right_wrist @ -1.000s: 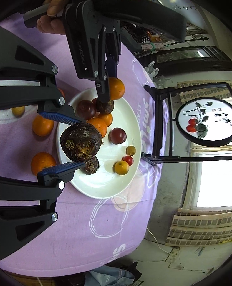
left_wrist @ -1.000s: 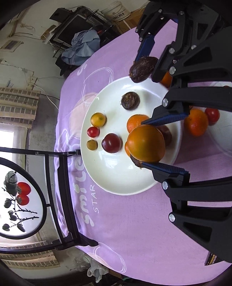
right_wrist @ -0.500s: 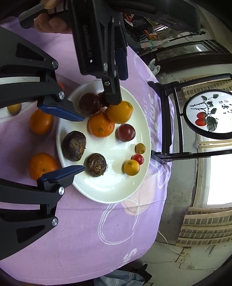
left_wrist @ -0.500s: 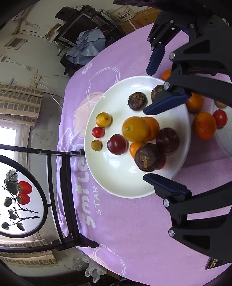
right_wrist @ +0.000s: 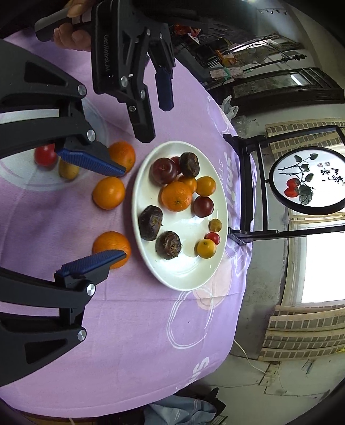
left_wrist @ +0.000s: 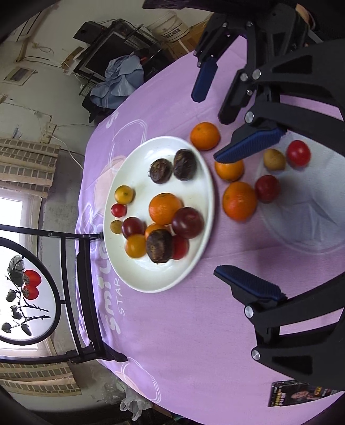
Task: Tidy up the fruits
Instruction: 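Grasp a red tomato with the right gripper while the left grasps another red tomato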
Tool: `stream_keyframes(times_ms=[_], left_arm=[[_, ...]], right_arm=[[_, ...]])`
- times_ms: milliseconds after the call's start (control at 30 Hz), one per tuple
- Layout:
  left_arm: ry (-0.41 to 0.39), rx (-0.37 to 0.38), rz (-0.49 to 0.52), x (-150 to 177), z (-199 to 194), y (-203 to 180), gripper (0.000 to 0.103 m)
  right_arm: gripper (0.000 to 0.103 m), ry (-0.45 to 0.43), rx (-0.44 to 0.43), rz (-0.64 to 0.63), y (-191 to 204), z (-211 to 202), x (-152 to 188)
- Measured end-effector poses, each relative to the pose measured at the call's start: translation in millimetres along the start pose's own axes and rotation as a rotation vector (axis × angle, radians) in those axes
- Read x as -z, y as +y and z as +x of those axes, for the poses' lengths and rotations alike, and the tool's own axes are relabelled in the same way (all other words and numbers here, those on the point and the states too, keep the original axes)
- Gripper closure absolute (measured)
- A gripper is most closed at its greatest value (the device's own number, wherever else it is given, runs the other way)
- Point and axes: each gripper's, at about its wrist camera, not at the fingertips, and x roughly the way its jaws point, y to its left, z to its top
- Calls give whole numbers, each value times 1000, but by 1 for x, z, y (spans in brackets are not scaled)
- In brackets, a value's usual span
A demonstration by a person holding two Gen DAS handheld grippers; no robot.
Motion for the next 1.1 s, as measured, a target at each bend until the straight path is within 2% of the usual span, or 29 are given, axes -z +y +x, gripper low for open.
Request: stream_keyframes(times_ms=[400, 567, 1100], left_arm=[[17, 11, -12, 44, -22, 1, 23], [17, -21, -32, 57, -24, 9, 21], [32, -19, -83, 62, -18, 28, 19]], right_arm=[[43, 41, -37, -5, 17, -17, 43], [43, 60, -32, -32, 28, -14, 56], [43, 157, -59, -102, 67, 17, 75]])
